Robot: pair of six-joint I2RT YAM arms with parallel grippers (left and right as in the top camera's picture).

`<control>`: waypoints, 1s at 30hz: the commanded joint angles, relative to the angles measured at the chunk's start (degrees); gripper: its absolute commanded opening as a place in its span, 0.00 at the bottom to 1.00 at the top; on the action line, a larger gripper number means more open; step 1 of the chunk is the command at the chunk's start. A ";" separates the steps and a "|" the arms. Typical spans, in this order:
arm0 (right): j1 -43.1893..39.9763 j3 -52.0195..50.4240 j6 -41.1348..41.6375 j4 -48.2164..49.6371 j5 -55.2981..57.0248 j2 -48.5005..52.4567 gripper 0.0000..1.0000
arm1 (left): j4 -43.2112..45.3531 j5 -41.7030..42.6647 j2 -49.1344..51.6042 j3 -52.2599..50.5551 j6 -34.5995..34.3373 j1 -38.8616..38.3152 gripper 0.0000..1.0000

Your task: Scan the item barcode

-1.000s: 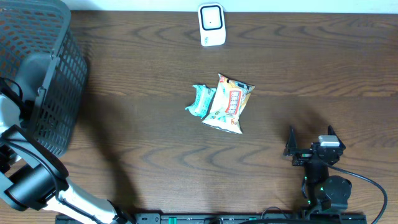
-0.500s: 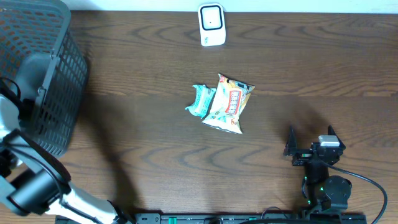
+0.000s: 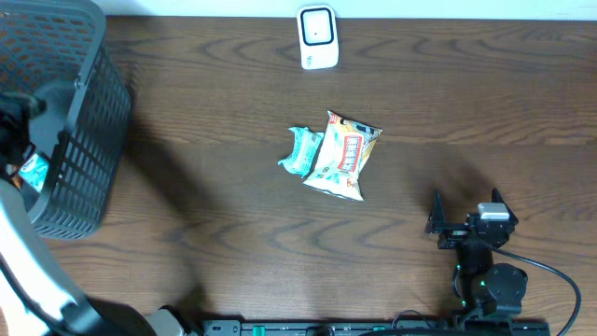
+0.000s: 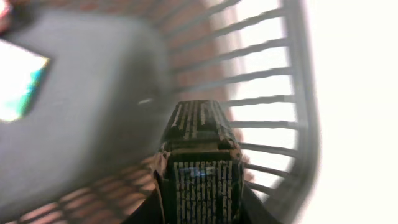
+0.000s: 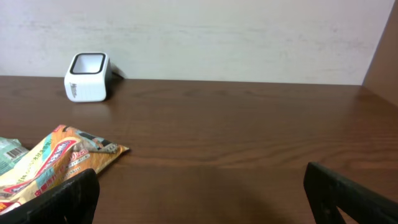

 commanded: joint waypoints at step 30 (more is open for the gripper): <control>-0.44 -0.09 -0.44 -0.26 0.28 -0.31 0.99 | 6.88 -9.07 8.37 1.46 28.59 -57.59 0.30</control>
